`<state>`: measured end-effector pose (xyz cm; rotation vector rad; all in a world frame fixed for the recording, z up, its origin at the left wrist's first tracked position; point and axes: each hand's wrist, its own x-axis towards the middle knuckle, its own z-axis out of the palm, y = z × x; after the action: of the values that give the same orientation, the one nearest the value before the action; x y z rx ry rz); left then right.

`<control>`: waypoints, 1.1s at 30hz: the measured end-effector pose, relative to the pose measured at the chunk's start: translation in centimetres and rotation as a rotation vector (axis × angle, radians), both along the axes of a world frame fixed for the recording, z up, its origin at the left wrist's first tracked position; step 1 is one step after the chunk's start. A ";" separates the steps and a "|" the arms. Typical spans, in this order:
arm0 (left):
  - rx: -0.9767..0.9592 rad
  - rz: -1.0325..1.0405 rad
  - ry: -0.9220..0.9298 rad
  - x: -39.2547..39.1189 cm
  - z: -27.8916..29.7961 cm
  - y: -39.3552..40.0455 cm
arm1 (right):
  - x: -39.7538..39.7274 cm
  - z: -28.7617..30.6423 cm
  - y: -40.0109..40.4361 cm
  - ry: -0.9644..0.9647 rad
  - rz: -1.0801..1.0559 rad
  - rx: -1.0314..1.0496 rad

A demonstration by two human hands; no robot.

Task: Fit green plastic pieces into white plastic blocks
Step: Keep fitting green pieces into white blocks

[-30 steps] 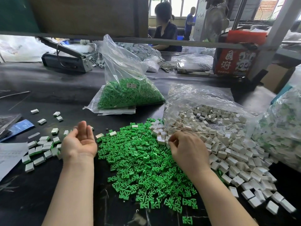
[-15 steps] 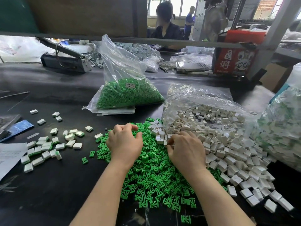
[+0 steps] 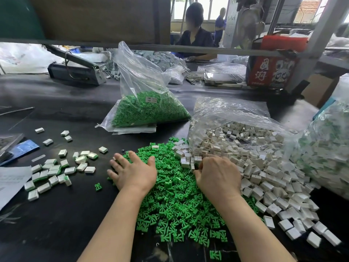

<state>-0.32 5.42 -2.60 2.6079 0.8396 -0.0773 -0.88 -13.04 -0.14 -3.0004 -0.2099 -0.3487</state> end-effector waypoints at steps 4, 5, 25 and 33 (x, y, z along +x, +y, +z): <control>-0.018 -0.120 -0.021 0.0 -0.2 -2.0 | 0.2 -0.1 0.0 0.010 -0.017 -0.014; -0.026 -0.151 -0.018 0.0 -0.2 -2.5 | 0.2 -0.2 0.0 0.007 -0.017 -0.006; -0.757 -0.347 -0.493 -1.3 2.2 -4.9 | 0.5 -0.3 -0.3 -0.158 0.180 0.814; -0.538 -0.284 -0.492 -0.8 1.6 -3.4 | 0.6 -0.5 -0.7 -0.020 0.122 0.493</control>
<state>-1.11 1.99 -0.97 2.0782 0.2269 0.2225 -0.31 -13.71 -0.69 -2.4874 -0.2636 -0.3571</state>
